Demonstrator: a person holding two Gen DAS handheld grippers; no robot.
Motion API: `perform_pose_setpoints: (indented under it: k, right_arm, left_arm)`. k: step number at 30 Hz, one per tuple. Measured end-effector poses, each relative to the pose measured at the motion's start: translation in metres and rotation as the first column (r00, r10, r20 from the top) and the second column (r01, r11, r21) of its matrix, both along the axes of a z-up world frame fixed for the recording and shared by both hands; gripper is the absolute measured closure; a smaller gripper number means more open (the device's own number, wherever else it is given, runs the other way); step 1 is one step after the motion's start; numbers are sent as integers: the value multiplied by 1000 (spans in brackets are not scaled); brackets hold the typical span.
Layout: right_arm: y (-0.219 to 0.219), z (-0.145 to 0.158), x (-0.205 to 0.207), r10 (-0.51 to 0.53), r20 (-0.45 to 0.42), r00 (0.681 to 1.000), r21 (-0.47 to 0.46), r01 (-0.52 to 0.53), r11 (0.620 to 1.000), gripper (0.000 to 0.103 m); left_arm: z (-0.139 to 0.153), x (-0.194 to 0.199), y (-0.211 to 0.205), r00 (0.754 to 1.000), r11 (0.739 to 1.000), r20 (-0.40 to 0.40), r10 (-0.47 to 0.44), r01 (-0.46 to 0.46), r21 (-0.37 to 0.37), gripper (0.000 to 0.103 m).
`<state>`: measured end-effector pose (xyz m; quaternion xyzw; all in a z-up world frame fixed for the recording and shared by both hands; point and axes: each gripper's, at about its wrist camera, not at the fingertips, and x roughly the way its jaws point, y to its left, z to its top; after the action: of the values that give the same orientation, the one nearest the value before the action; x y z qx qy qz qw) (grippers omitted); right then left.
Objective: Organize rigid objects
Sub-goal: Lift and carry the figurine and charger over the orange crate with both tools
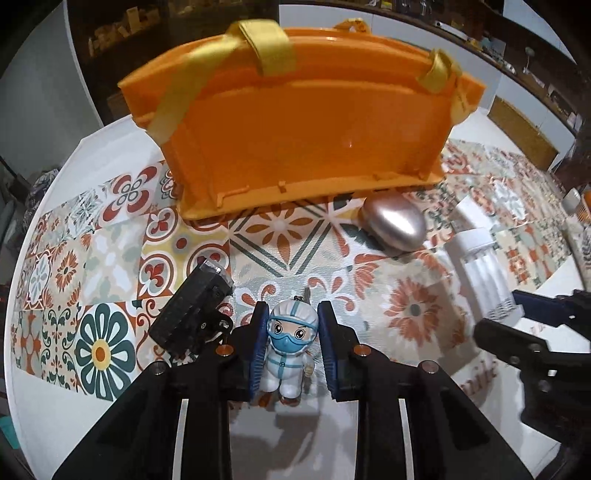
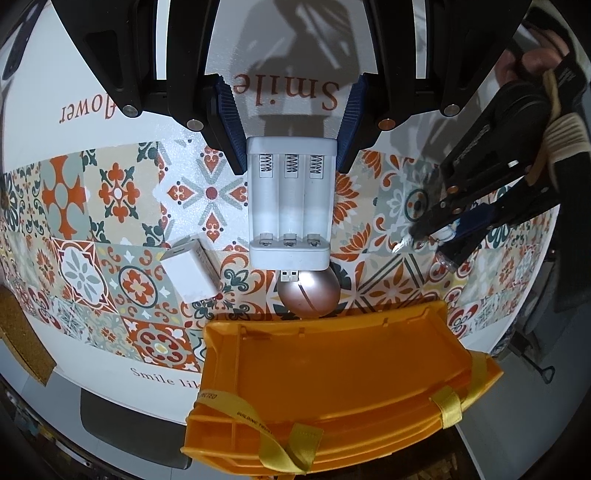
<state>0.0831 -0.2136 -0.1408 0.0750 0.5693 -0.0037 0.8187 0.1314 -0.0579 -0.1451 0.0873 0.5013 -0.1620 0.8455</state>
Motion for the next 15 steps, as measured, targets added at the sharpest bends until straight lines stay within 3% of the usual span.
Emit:
perform_pose_setpoints:
  k: [15]
  right_arm:
    - [5,43,-3,7,108,994,4,-8,1000,54]
  left_arm:
    - [57,-19,4,998,996,65,-16,21,-86,76]
